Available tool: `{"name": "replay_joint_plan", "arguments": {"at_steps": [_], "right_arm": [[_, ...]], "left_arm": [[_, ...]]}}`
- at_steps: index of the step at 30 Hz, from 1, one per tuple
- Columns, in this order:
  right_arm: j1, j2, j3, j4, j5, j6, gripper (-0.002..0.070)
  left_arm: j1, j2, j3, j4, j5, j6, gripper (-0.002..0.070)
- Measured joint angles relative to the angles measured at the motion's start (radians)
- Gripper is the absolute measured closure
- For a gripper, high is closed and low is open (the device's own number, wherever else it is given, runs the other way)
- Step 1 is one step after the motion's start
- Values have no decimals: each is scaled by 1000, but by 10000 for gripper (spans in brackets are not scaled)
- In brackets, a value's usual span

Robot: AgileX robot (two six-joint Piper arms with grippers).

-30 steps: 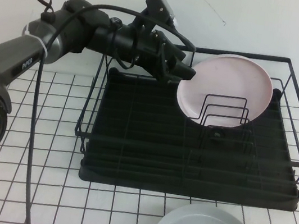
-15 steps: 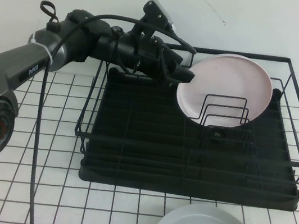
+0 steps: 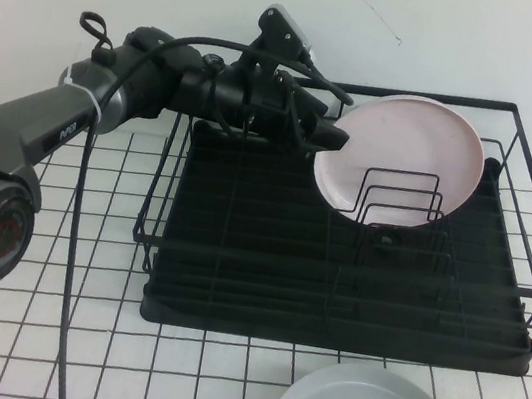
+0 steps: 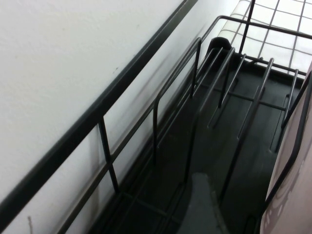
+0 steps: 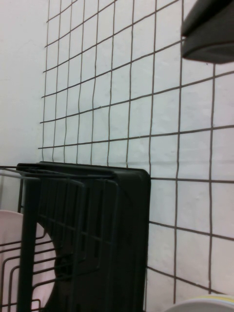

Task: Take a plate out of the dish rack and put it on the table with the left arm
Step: Grasp the plate from the shelf

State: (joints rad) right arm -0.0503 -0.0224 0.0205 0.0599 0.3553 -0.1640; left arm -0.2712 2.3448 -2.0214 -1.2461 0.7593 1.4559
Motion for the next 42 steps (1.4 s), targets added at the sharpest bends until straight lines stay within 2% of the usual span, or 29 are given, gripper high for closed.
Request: {"name": "replay_joint_plan", "arguments": {"at_steps": [6,14,38,40,42], "right_arm": [[0,0,0,0,0,0,678],[0,0,0,0,0,0,678],[0,0,0,0,0,0,678],[0,0,0,0,0,0,678],[0,0,0,0,0,0,678]], "left_arm": [[0,2,0,0,3,0,230],[0,2,0,0,30,0,274],[0,24,-1,-34,30,-7,280],[0,26,-1,-34,30,-7,294],[0,26,-5,-38,30,-7,341]]}}
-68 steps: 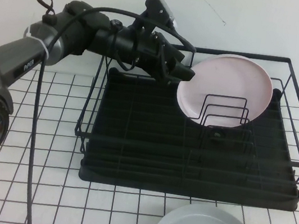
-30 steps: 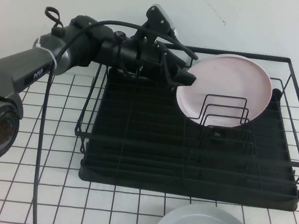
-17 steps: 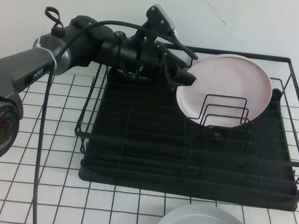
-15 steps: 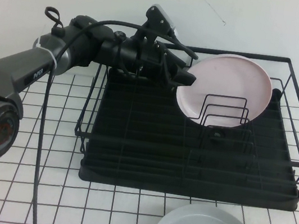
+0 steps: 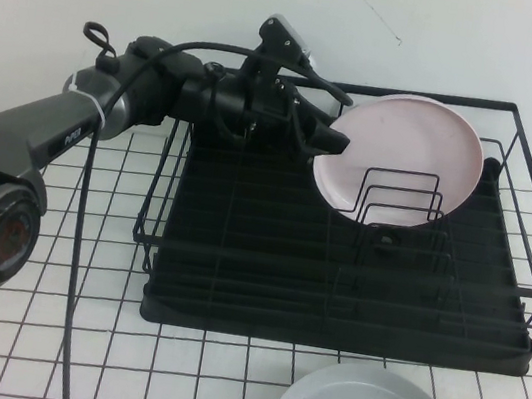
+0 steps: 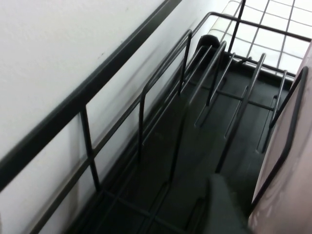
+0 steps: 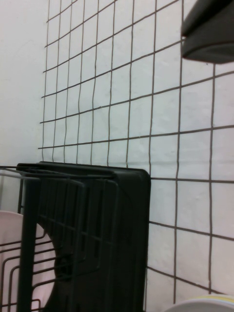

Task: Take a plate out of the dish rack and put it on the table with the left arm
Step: Grasp the plate from the shelf, then place the plate from the table

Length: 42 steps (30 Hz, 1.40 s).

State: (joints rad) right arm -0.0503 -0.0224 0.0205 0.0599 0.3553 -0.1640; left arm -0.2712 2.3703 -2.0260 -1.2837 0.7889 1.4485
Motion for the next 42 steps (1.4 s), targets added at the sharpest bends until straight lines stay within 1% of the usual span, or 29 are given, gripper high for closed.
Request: {"name": "replay_joint_plan", "arguments": {"at_steps": [1,5,6,12,15,20,24,26,31,34,37,40,42], "right_arm": [[0,0,0,0,0,0,678],[0,0,0,0,0,0,678],[0,0,0,0,0,0,678],[0,0,0,0,0,0,678],[0,0,0,0,0,0,678],[0,0,0,0,0,0,678],[0,0,0,0,0,0,678],[0,0,0,0,0,0,678],[0,0,0,0,0,0,678],[0,0,0,0,0,0,678],[0,0,0,0,0,0,678],[0,0,0,0,0,0,678],[0,0,0,0,0,0,678]], "left_arm": [[0,0,-4,0,5,0,370],[0,0,-21,12,42,2,559],[0,0,-26,22,38,2,575],[0,-24,-58,153,41,-85,575],[0,-63,-60,191,25,-107,587],[0,-123,-68,180,-31,-110,616],[0,-168,-68,161,-41,-103,617],[0,-201,-68,173,-34,-121,617],[0,-301,-68,256,30,-272,617],[0,-373,-70,325,92,-410,617],[0,-430,-75,421,218,-579,617],[-5,-461,-76,475,378,-714,617],[-28,-462,-76,515,432,-798,617]]}}
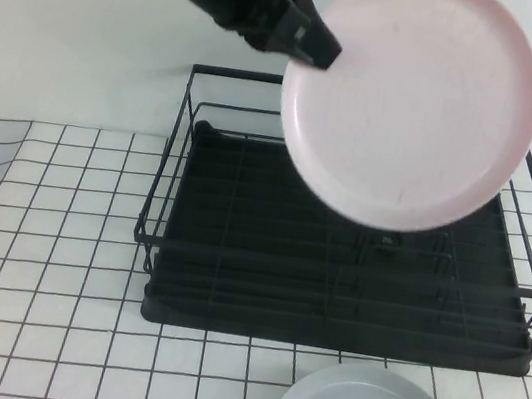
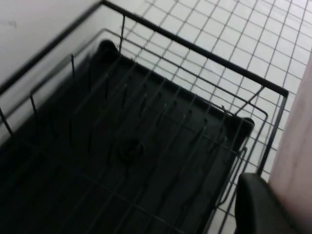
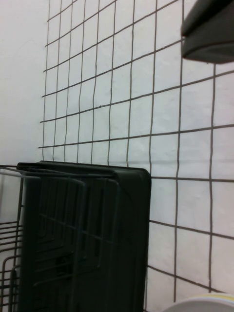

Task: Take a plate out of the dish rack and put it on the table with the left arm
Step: Place the plate from the table

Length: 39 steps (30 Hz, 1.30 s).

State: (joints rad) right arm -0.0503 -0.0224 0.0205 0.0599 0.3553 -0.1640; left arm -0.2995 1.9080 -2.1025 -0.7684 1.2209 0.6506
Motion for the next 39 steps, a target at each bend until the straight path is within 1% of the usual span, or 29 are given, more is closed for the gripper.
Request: {"name": "replay_joint_plan", "arguments": {"at_steps": [4,7,9,12,16,21,27,33,39], "right_arm": [[0,0,0,0,0,0,678],[0,0,0,0,0,0,678],[0,0,0,0,0,0,678],[0,0,0,0,0,0,678],[0,0,0,0,0,0,678],[0,0,0,0,0,0,678],[0,0,0,0,0,0,678],[0,0,0,0,0,0,678],[0,0,0,0,0,0,678]], "left_arm": [[-77,-17,32,150,16,-134,617],[-157,-47,89,263,18,-188,617],[-218,-74,150,278,19,-211,617],[-287,-116,267,280,-11,-227,617],[-337,-178,455,280,-119,-250,617],[-345,-241,702,250,-288,-268,617],[-345,-254,864,146,-429,-274,617],[-341,-251,931,130,-448,-328,617],[-341,-226,938,126,-426,-353,617]]}}
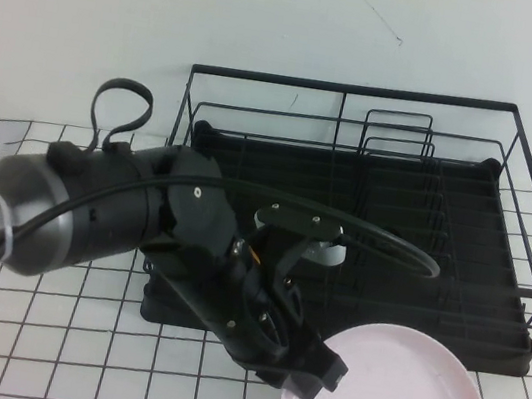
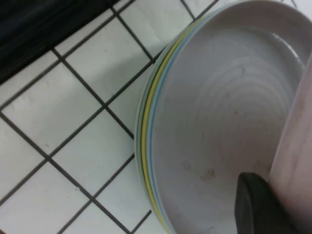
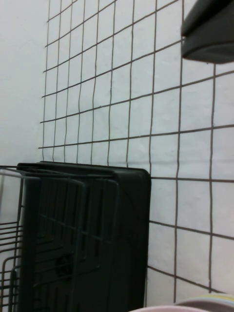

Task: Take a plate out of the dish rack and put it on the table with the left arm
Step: Place the plate from the table

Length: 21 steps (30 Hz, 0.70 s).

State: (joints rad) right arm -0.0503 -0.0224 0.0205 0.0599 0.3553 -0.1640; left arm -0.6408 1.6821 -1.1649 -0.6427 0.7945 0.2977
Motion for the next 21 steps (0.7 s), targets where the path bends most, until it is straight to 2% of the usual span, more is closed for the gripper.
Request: {"name": "replay_joint_plan", "arguments": {"at_steps": [16,18,21], "right_arm": [[0,0,0,0,0,0,678],[0,0,0,0,0,0,678],[0,0,0,0,0,0,678]], "left_arm": [[0,105,0,-23,13,5,612],[0,105,-4,-20,15,7,582],[0,108,-17,-16,25,16,472]]}}
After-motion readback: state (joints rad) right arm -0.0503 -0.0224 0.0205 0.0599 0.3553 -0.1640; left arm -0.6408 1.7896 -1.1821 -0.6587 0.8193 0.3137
